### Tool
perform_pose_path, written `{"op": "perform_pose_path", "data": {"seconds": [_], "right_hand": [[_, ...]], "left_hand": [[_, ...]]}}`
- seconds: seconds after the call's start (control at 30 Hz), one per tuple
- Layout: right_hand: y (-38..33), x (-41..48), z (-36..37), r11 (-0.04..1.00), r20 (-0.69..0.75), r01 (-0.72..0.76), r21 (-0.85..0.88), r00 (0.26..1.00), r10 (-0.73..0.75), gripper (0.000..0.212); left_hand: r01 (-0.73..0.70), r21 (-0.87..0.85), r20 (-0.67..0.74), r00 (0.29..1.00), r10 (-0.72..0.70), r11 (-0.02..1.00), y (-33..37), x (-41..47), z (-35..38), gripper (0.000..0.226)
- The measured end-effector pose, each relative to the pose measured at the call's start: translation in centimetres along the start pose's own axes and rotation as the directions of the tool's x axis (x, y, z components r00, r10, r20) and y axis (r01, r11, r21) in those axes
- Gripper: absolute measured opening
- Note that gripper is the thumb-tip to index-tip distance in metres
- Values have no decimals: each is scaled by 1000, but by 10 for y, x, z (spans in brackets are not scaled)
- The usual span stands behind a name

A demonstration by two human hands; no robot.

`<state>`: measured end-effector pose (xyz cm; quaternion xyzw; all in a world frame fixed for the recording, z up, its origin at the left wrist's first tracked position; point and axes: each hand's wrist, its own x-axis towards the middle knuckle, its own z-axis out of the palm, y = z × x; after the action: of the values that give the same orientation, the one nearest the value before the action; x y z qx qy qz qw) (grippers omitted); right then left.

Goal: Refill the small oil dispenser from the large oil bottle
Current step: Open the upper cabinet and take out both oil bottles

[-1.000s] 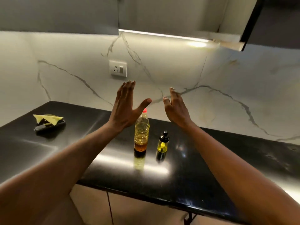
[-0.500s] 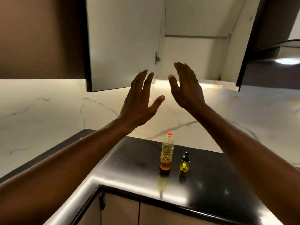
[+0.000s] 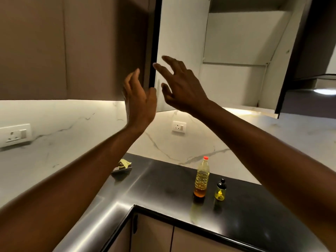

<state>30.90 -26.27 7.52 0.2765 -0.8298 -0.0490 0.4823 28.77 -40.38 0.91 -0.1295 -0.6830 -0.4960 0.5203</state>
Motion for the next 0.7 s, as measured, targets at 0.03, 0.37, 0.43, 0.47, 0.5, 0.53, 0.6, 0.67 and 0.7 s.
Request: {"op": "perform_pose_path", "data": {"seconds": [0.03, 0.37, 0.43, 0.47, 0.5, 0.53, 0.6, 0.67, 0.7], "right_hand": [[-5, 6, 0, 999, 42, 22, -39, 999, -20, 66], [-18, 11, 7, 993, 219, -18, -113, 975, 43, 68], [-15, 2, 7, 993, 196, -31, -116, 979, 53, 68], [-9, -5, 5, 992, 180, -54, -112, 981, 74, 70], [-4, -11, 3, 992, 159, -76, -101, 983, 91, 70], [0, -17, 2, 992, 132, -92, -88, 986, 104, 68], [3, -27, 0, 991, 71, -114, -68, 990, 119, 63], [3, -38, -2, 989, 27, -128, -67, 991, 130, 59], [5, -44, -3, 989, 11, -130, -70, 991, 131, 56]], "left_hand": [[162, -84, 78, 985, -155, 983, -2, 7, -3, 50], [646, -139, 531, 688, -494, 751, 10, 22, -22, 42], [646, -159, 545, 688, -479, 747, 12, 19, -18, 42], [651, -167, 560, 681, -473, 740, 16, 15, -12, 41], [656, -174, 569, 676, -470, 734, 20, 12, -8, 41], [659, -181, 578, 672, -463, 730, 24, 10, -4, 41], [663, -202, 590, 670, -451, 721, 30, 5, 0, 44], [664, -208, 603, 665, -440, 719, 32, 2, 5, 49], [659, -214, 614, 665, -425, 721, 35, 0, 9, 50]]}}
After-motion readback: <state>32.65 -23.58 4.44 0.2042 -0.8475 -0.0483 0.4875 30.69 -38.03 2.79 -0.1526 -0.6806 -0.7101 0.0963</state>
